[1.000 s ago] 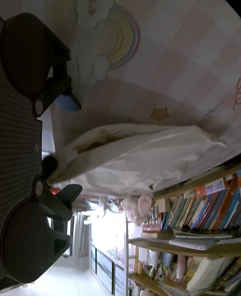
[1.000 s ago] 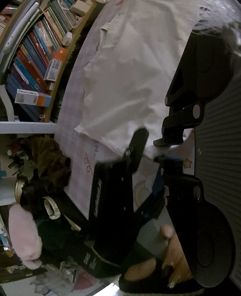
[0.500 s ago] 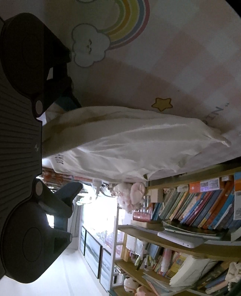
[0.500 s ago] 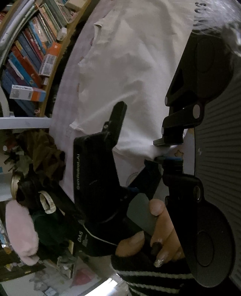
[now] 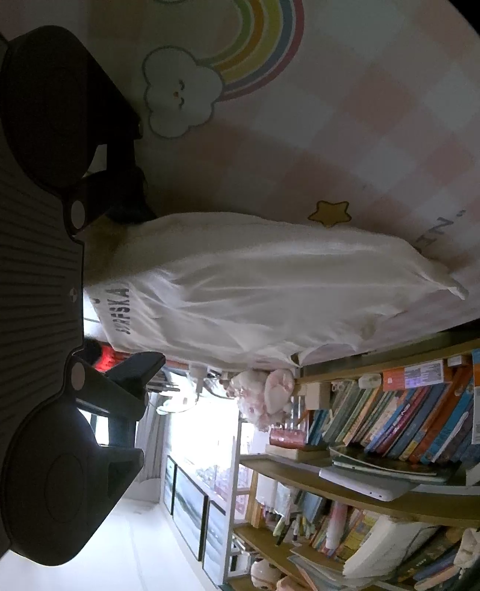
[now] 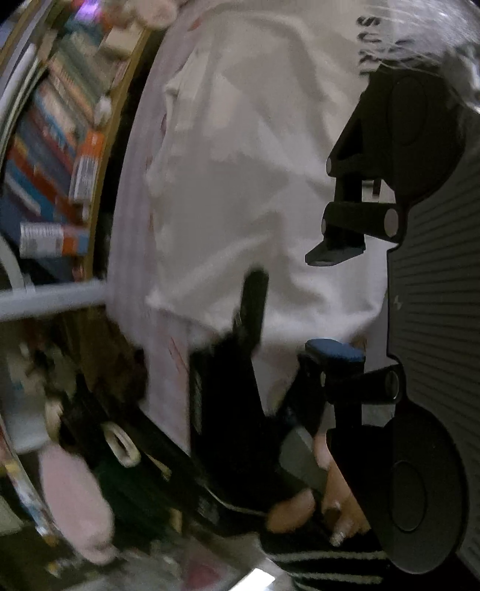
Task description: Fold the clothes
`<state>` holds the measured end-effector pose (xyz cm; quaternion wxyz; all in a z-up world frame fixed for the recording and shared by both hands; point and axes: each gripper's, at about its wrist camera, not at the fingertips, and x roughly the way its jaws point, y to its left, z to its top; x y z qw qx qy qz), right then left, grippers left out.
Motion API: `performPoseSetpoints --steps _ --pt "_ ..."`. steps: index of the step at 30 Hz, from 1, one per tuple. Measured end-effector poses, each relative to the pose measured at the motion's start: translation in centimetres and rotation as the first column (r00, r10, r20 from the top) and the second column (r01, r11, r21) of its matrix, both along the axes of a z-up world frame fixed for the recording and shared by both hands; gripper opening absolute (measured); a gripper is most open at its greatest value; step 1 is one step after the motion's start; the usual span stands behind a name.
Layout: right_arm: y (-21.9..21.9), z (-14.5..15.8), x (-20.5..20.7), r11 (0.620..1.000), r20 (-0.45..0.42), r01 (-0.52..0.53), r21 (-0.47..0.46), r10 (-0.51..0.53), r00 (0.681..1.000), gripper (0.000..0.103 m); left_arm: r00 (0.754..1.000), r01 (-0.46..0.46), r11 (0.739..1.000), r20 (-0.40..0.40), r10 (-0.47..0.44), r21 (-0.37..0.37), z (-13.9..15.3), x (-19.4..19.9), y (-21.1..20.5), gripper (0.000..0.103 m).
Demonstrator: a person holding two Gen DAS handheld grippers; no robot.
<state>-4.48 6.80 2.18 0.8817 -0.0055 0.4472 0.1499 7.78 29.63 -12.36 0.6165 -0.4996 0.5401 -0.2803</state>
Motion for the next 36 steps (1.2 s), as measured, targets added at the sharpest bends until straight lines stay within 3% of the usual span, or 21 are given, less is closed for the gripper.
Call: performPoseSetpoints --steps 6,8,14,18,27,33,36 --pt "-4.4 1.3 0.9 0.985 0.021 0.172 -0.013 -0.172 0.985 0.055 1.000 0.015 0.999 -0.013 -0.015 0.029 -0.1 0.1 0.0 0.054" --pt "-5.4 1.7 1.3 0.973 0.035 0.229 -0.036 -0.227 0.973 0.061 1.000 0.021 0.999 -0.017 -0.020 0.039 -0.1 0.1 0.0 0.049" --pt "-7.6 1.8 1.3 0.927 0.044 0.368 -0.071 -0.366 0.930 0.067 0.999 0.034 0.996 -0.034 -0.032 0.081 -0.1 0.2 -0.1 0.041" --pt "-8.5 1.6 1.0 0.895 0.023 0.434 -0.101 -0.434 0.901 0.068 0.998 0.029 0.997 -0.053 -0.025 0.074 -0.4 0.2 0.2 0.041" --pt "-10.8 3.2 -1.0 0.832 0.067 0.543 -0.115 -0.539 0.840 0.070 0.998 0.049 0.995 -0.036 -0.046 0.085 -0.4 0.2 0.0 0.043" --pt "-11.1 3.4 -0.4 0.827 0.070 0.550 -0.118 -0.545 0.835 0.070 0.998 0.063 0.994 -0.017 -0.061 0.090 -0.2 0.1 0.0 0.044" --pt "-10.5 3.2 0.6 0.844 0.068 0.523 -0.117 -0.518 0.852 0.070 0.997 0.074 0.993 0.001 -0.074 0.090 -0.2 0.0 -0.1 0.044"
